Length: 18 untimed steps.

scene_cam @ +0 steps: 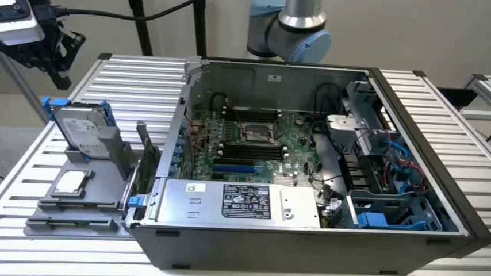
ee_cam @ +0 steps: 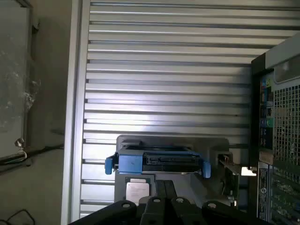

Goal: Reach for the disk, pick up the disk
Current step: 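Pick up the disk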

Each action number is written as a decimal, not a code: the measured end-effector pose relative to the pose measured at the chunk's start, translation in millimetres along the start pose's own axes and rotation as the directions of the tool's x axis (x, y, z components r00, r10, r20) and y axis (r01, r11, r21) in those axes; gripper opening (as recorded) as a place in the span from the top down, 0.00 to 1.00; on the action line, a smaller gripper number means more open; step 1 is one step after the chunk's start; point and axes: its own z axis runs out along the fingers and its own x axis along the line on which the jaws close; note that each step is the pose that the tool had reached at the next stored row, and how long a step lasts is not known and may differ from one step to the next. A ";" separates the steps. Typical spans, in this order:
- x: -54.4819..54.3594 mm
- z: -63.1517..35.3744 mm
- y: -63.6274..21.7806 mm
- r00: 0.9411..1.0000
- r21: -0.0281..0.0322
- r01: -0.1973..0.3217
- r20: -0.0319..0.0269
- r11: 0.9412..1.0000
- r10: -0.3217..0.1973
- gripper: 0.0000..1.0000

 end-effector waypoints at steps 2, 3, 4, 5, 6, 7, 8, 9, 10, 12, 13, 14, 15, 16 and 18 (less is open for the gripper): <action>0.0 0.0 0.0 1.000 0.000 0.000 0.000 1.000 0.000 0.89; 0.0 0.0 0.0 1.000 0.000 0.000 0.000 1.000 0.000 0.89; 0.0 0.0 0.0 1.000 0.000 0.000 0.000 1.000 0.000 0.89; 0.0 0.0 0.0 1.000 0.000 0.000 0.000 1.000 0.000 0.89; 0.0 0.0 0.0 1.000 0.000 0.000 0.000 1.000 0.000 0.89; 0.0 0.0 0.0 1.000 0.000 0.000 0.000 1.000 0.000 0.89; 0.0 0.0 0.0 1.000 0.000 0.000 0.000 1.000 0.000 0.89; 0.0 0.0 0.0 1.000 0.000 0.000 0.000 1.000 0.000 0.89; 0.0 0.0 0.0 1.000 0.000 0.000 0.000 1.000 0.000 0.89; 0.0 0.0 0.0 1.000 0.000 0.000 0.000 1.000 0.000 0.89; 0.0 0.0 0.1 1.000 0.000 0.000 0.000 1.000 0.000 0.89; 0.2 0.0 0.9 1.000 0.000 0.000 0.000 1.000 0.000 0.89; 1.0 0.1 2.5 1.000 0.000 0.000 0.000 1.000 0.000 0.89; 2.4 0.1 4.6 1.000 0.001 0.000 0.000 1.000 0.000 0.89; 8.2 0.4 9.3 1.000 0.002 0.000 0.000 1.000 0.000 0.89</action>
